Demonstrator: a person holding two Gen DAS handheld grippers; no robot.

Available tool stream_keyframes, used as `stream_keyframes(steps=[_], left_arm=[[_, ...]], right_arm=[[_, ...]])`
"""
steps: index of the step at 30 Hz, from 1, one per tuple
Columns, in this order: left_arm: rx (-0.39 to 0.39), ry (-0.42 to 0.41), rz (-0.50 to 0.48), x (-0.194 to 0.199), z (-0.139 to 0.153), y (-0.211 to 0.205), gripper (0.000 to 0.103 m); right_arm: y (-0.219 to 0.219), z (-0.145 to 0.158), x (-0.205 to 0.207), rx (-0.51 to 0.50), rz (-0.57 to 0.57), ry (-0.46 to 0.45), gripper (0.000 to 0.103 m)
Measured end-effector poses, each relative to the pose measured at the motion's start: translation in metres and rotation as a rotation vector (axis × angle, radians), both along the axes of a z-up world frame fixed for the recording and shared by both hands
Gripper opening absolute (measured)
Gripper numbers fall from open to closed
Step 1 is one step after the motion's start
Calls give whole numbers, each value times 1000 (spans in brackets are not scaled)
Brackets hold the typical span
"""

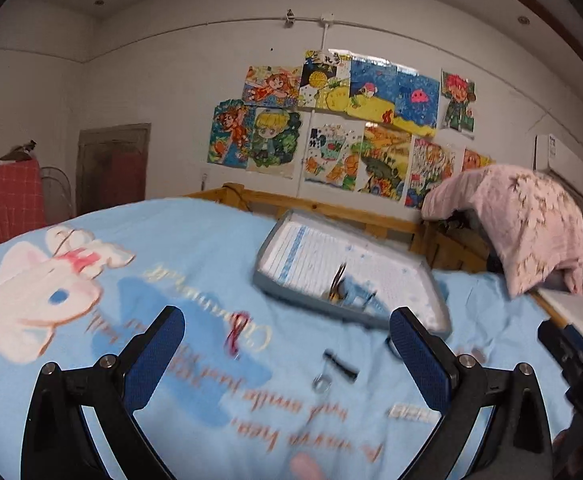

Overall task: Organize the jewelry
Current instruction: 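Withdraw both grippers from the tray over the bed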

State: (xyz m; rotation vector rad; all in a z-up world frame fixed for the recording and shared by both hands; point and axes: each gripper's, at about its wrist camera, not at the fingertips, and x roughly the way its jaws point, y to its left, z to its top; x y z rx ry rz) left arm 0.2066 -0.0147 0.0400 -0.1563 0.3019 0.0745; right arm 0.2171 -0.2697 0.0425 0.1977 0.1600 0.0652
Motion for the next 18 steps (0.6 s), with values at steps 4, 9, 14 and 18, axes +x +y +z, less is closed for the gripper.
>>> stream_keyframes(steps=[4,9,14,18], left_arm=[[24,22,11,-24,-18,7,103],[98,77,18,-40,-31,12,103],[188,133,14,-45,-43,11,103],[183,193,21,-42,-49,18,103]], right_arm=[[4,-14,-21,-25,1,39,102],[7,-26,-45,-29,18,104,102],[8,-39,-54,-34,7,221,102],[9,-45,-52,-11,26,262,102]])
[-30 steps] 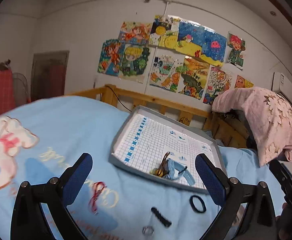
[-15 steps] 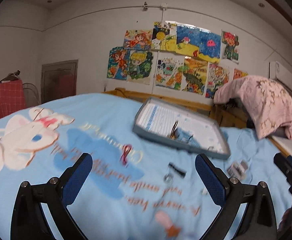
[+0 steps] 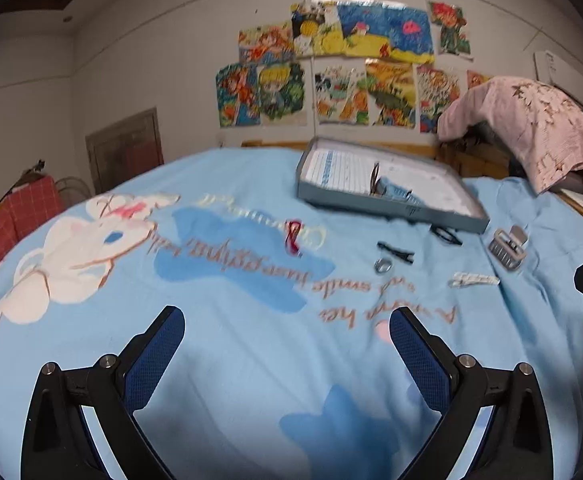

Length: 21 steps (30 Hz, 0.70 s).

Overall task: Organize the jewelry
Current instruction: 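Withdraw both grippers from the tray over the bed, then grasp the red string bracelet with the left gripper while the right grasps the white beaded clip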

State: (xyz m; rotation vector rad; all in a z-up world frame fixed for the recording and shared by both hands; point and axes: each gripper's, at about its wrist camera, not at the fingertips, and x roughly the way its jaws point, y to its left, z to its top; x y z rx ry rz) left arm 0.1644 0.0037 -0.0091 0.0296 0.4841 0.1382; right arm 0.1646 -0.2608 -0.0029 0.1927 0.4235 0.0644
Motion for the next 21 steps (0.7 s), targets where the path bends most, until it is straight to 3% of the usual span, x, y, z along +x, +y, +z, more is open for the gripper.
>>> stream_keyframes(steps=[9,15,18,21], left_arm=[[-108,121,-17,7,-14,24,103],[-72,160,14,33,-14,29,103],[-65,197,11,56,-13,35,103],[-44,161,-27,77,-9,38,103]], right_arm=[[16,-18,17,-35,21,84,102],[31,-19,29,-55,86,103,102],[42,-19,39,-115,147,98,102],[47,-19,51,-155,194,69,102]])
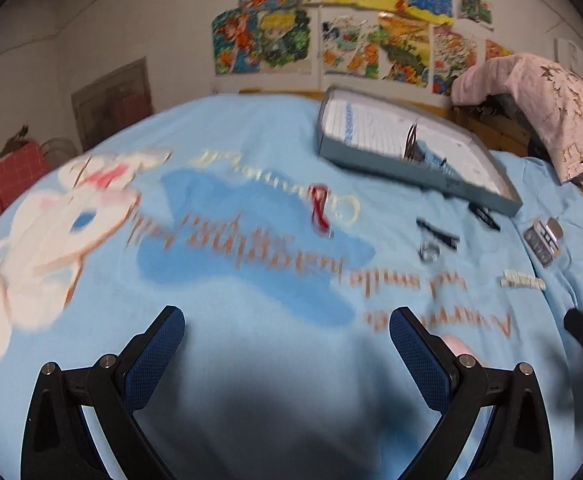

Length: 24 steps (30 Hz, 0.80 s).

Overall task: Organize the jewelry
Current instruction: 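Grasp the red string bracelet with the left gripper while the right grasps the white beaded clip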

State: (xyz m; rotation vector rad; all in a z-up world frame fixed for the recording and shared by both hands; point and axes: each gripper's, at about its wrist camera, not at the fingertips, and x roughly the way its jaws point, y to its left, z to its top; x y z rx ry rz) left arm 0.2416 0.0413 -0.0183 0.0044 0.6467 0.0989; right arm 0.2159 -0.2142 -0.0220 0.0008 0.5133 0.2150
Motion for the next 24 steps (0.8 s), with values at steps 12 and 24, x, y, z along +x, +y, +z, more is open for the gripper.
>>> stream_keyframes(steps=[12,24], left_arm=[[14,-19,-106,78,-9,-12,103],[-137,-32,-111,109,-33,7,83]], right_arm=[[30,-20,46,-60,137,25,70],[24,-26,64,9,170,53,50]])
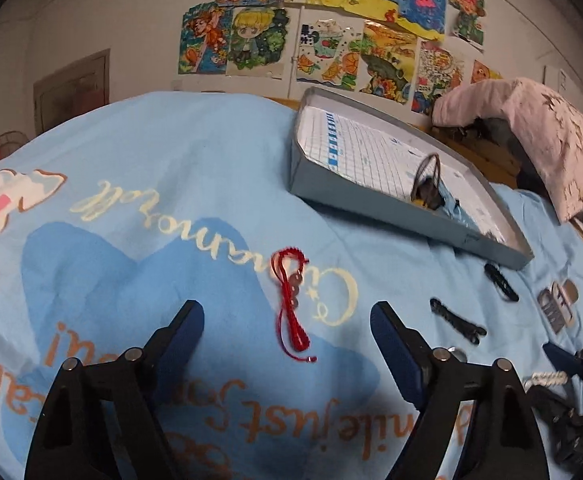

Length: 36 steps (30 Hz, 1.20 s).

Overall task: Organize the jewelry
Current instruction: 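Grasp the red string bracelet with the left gripper while the right grasps the white beaded clip, then carry the red bracelet and white clip into the grey tray and release both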

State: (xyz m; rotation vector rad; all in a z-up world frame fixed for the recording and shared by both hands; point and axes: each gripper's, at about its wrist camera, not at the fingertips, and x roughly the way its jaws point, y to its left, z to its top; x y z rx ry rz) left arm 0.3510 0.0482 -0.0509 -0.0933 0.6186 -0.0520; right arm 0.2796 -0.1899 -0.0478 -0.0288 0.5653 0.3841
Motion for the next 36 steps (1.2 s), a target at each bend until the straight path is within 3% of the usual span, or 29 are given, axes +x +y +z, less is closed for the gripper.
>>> stream_keyframes(steps=[8,13,19,23,28,36], left_arm=[[-18,-9,-23,0,-11,1,56],[-37,-3,-10,0,-18,6,27],[-46,-9,-23,-3,-22,5,9],[-39,-1,-41,-4,-23,3,8],[-55,14,-101,-13,-24,-3,7],[21,37,-222,-33,-26,-36,6]], right_arm=[[-2,-5,0,21,14,39,44],[-2,-8,5,32,15,80,40],[1,-10,8,31,22,106,39],[2,-9,8,33,27,107,34],[3,-9,8,38,29,105,18],[5,-8,8,46,53,97,13]])
